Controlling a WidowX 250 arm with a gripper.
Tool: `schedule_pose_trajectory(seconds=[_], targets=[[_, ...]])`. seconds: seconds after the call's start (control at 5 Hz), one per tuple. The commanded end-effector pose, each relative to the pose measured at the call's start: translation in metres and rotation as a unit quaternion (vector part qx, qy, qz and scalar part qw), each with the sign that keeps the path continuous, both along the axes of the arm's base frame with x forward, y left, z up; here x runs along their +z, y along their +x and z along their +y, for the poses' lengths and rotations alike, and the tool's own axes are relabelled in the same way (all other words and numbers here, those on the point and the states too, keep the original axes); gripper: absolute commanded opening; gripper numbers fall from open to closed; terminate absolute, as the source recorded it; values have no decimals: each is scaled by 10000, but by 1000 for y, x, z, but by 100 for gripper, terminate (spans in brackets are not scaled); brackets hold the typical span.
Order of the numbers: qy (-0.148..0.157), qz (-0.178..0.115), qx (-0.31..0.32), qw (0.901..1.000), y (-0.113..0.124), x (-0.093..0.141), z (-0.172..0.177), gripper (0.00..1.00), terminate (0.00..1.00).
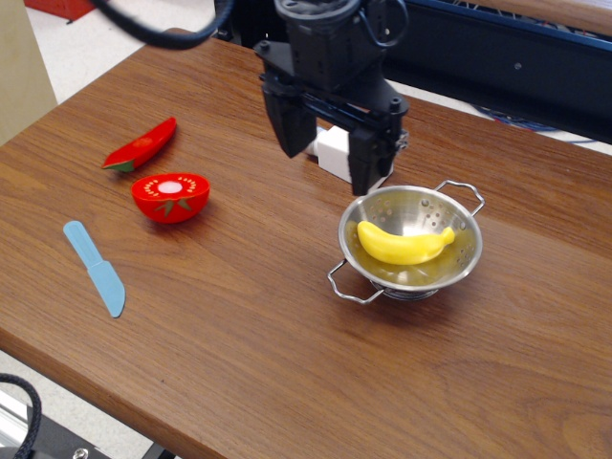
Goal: Take banana out of colander
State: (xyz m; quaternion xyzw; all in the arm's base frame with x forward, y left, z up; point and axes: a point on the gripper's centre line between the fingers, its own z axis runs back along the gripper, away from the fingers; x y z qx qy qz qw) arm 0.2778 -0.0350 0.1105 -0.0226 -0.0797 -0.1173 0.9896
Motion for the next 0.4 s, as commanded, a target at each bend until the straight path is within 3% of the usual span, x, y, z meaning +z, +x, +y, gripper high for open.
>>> schedule_pose_trajectory(seconds=[0.0,0.2], targets=[[-41,85,-438,9990,13,-14,-28,100,0],[-48,179,-560,9983,14,-28,-36,100,0]])
